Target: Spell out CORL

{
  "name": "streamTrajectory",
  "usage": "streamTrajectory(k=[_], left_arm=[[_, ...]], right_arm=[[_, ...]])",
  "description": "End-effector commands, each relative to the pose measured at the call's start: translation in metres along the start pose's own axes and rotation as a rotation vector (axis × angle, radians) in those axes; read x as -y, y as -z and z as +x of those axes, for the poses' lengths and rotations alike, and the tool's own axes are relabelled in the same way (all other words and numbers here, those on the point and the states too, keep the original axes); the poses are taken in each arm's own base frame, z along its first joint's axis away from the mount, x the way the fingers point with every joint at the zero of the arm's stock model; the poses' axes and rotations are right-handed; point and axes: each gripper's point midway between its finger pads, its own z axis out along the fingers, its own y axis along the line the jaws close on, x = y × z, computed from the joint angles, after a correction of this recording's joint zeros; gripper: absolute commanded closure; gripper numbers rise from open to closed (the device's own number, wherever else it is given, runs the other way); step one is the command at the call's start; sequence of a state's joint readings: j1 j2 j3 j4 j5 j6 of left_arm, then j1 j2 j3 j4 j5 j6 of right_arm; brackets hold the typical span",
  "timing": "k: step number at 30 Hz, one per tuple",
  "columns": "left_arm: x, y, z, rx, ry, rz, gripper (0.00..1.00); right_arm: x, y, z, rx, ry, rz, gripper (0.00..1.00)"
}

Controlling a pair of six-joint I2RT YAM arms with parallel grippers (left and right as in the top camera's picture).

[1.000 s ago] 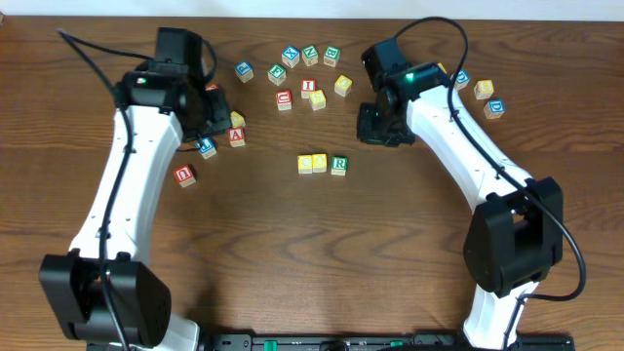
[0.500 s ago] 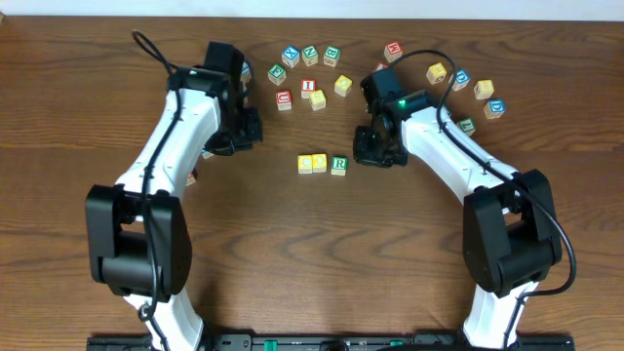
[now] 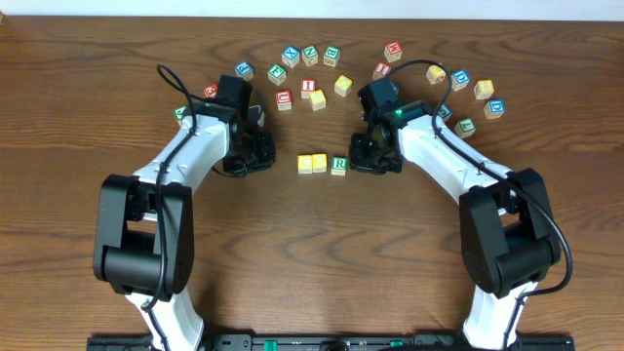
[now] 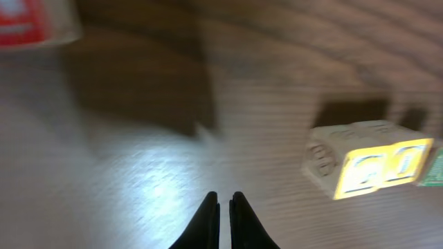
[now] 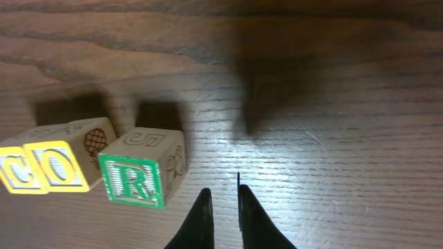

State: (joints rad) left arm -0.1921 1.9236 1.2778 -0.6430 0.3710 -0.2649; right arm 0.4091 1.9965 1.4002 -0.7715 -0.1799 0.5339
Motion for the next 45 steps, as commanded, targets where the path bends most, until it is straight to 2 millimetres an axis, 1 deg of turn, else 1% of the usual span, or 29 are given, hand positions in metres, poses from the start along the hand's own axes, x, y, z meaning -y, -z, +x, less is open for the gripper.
streamTrajectory(k=[1,9,13,16,20,25,28,35,41,45], left_arm=[[0.011,-0.010,0.007,-0.027,-0.010,0.071,0.93],[0.027,-0.030,0.011,-0.034,-0.073,0.081,0.93],[0.028,-0.038,0.010,-0.035,-0.069,0.087,0.93],[0.034,-0.043,0.008,-0.036,-0.075,0.129,0.93],[0.035,-0.050,0.008,-0.037,-0.083,0.134,0.92],[0.035,-0.050,0.008,-0.038,-0.076,0.134,0.93],[0.036,-0.050,0.008,-0.042,-0.033,0.133,0.92],[0.041,-0.053,0.013,-0.052,-0.050,0.129,0.93],[0.045,-0.054,0.016,-0.057,-0.063,0.130,0.93],[0.045,-0.054,0.016,-0.057,-0.063,0.130,0.93]], right_arm=[[-0.001,-0.008,0.005,-0.024,-0.011,-0.004,0.93],[-0.002,-0.009,0.003,-0.016,-0.018,-0.007,0.92],[-0.003,-0.009,0.004,-0.017,-0.017,-0.008,0.92],[-0.003,-0.009,0.005,-0.019,-0.014,-0.007,0.92],[-0.002,-0.009,0.007,-0.027,-0.016,-0.002,0.92],[-0.002,-0.009,0.008,-0.031,-0.021,0.001,0.93],[0.000,-0.010,0.008,-0.028,-0.043,0.007,0.93],[0.002,-0.018,0.012,-0.029,-0.050,-0.002,0.92],[0.000,-0.019,0.016,-0.046,-0.050,-0.019,0.90],[-0.001,-0.019,0.014,-0.038,-0.049,-0.023,0.88]])
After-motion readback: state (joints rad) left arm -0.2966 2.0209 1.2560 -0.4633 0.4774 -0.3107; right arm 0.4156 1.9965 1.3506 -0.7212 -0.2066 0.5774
